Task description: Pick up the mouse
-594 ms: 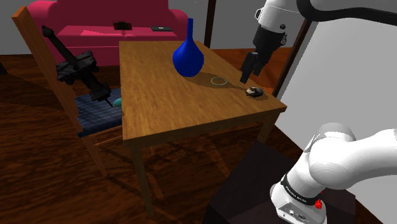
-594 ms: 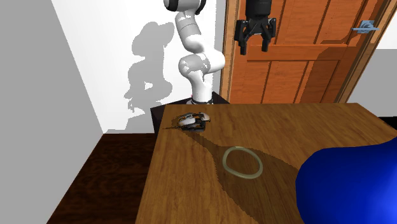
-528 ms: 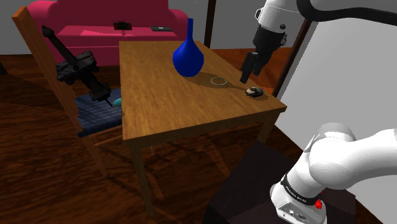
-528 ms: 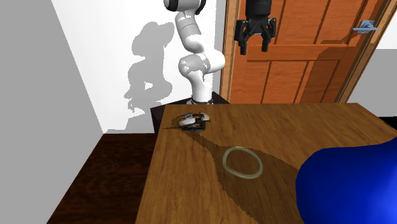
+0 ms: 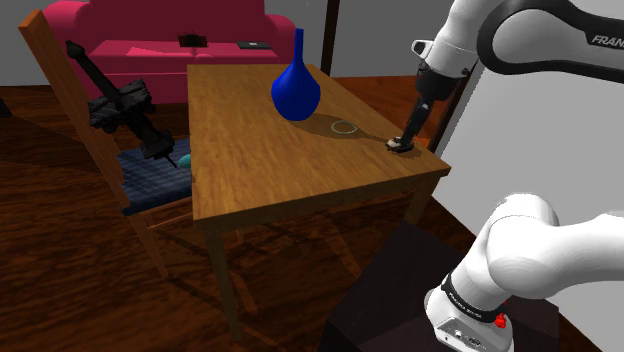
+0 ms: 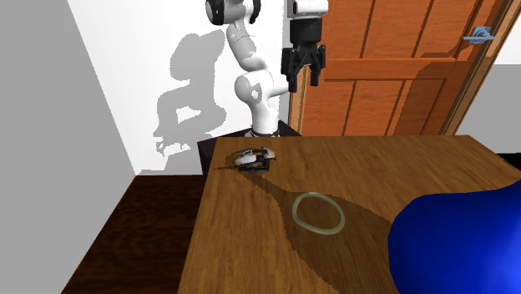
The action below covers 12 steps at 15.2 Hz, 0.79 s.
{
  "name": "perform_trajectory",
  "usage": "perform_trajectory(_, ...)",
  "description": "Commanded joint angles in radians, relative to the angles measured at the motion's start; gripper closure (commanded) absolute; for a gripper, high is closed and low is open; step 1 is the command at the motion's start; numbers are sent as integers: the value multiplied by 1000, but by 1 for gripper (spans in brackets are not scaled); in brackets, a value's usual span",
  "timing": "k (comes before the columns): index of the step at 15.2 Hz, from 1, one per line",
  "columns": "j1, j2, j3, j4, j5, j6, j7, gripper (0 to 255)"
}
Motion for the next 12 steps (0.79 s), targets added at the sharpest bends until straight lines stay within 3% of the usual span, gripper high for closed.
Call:
perform_trajectory(1, 5, -32, -68, -41, -59, 28, -125, 0)
perform_trajectory(7, 32, -33, -282, -90, -223, 147, -464, 0)
perform_trajectory(12, 94, 40, -480, -60, -337, 265, -743, 0)
